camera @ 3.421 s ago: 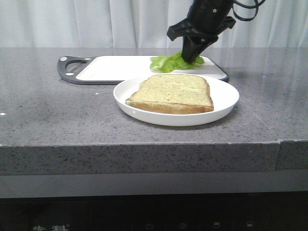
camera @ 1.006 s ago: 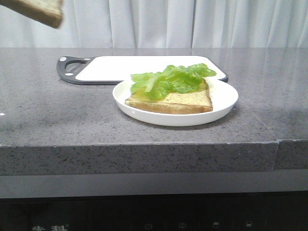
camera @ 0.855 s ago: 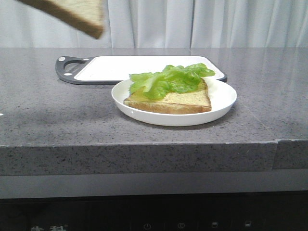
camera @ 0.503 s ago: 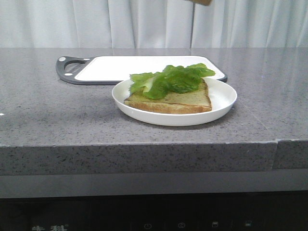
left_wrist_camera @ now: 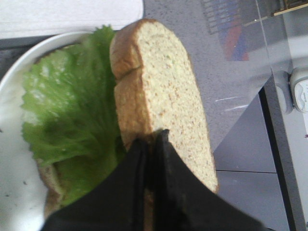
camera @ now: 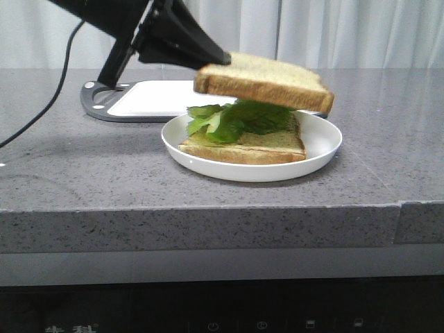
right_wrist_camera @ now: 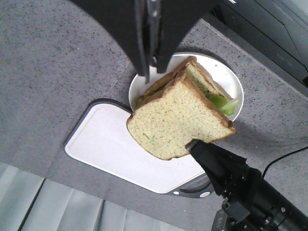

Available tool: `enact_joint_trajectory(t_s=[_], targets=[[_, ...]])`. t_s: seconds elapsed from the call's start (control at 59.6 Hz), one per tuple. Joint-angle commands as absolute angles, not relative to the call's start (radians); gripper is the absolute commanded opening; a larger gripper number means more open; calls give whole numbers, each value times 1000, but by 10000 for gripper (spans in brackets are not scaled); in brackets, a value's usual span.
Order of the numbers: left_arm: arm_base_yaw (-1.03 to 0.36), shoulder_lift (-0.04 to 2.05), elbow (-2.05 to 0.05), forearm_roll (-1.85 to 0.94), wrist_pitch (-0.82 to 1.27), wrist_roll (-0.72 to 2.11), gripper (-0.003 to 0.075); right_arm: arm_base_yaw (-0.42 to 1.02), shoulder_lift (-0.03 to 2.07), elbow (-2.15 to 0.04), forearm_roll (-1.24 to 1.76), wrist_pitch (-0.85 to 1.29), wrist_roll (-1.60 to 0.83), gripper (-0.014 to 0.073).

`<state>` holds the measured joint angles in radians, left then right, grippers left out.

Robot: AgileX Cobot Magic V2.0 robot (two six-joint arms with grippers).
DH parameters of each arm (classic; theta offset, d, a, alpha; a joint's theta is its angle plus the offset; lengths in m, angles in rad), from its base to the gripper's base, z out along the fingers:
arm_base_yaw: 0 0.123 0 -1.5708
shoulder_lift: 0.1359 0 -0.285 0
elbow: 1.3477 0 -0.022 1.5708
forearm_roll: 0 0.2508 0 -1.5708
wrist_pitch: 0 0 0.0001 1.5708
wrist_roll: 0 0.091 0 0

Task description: Left arm grabs bread, right arm adds lettuce

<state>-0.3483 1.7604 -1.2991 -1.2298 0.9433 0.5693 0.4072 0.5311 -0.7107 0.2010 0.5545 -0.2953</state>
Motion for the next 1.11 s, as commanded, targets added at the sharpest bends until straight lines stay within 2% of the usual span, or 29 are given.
enact_joint_trajectory(t_s=[0.0,0.335,0.436,0.537,0.587,0.654,0.688,0.755,0.839,0.906,1.006,1.09], targets=[[-345,1715,-1335,-1292,954,577,-20,400,534,-735,203,484,-294,-60],[-314,1715,-1335,-1285,945,577,-2,400,534,-735,203,486,-294,-60],[-293,1715,-1335,-1285,945,577,116,400,534,-735,203,486,-294,-60],[-274,1712,-1335,-1297,967,577,289,400,534,-735,203,486,-294,-60],[-267,1712,-1335,-1306,1007,577,403,400,534,-735,203,486,-294,-60],[-261,1707,-1345,-1306,1049,584,477,400,534,-735,203,479,-294,-60],[-258,1702,-1352,-1306,1068,596,488,400,534,-735,203,472,-294,-60],[-249,1682,-1363,-1306,1086,618,463,400,534,-735,203,451,-294,-60],[-238,1631,-1374,-1306,1065,636,364,400,534,-735,203,437,-294,-60],[-229,1591,-1376,-1306,1039,661,230,400,534,-735,203,438,-294,-60],[-220,1535,-1376,-1301,1003,703,-19,400,534,-735,203,438,-294,-60],[-210,1489,-1376,-1290,962,715,-21,400,534,-735,204,438,-291,-60]])
